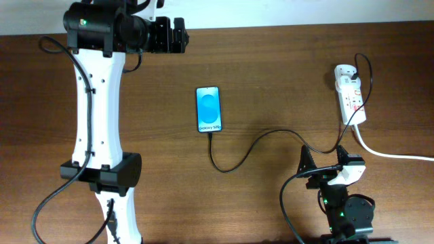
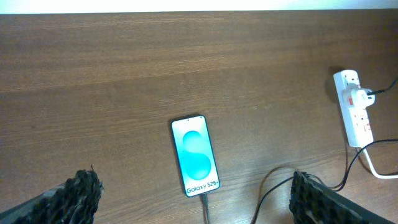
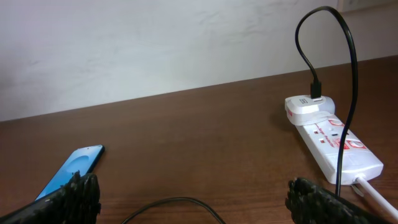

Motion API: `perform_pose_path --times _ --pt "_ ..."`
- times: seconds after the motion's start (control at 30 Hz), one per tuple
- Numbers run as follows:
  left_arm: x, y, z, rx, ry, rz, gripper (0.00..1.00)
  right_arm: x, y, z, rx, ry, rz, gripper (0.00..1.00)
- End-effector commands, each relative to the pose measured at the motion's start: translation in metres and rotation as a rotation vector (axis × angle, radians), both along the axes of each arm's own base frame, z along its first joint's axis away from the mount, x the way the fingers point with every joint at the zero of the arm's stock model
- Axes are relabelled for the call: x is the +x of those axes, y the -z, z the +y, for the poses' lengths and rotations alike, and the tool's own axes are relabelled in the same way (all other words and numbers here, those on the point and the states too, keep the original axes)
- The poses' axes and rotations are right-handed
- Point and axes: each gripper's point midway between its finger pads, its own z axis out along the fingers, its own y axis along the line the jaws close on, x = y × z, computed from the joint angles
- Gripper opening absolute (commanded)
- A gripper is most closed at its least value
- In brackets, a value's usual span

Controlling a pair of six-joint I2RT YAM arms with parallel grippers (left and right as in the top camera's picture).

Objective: Plug charger to phone and switch on socket

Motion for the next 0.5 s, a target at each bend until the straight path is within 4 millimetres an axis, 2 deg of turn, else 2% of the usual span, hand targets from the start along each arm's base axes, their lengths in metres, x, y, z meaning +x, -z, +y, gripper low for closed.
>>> perform_pose_path --times 0.0,0.4,0.47 --pt "-0.0057 -0.0144 0.0012 0.004 0.005 -0.038 1.0 -0.0004 0.0019 -0.0003 0.004 0.005 0.002 0.98" --pt "-0.0053 -0.0136 0.0007 0.004 0.006 -0.037 0.99 -0.0004 0.0019 -0.0003 0.004 0.005 0.002 0.99" --pt "-0.0086 -0.0211 0.0091 0.036 -0.022 -0.059 0.99 -0.0004 0.0019 -0.0003 0.004 0.005 0.002 0.99"
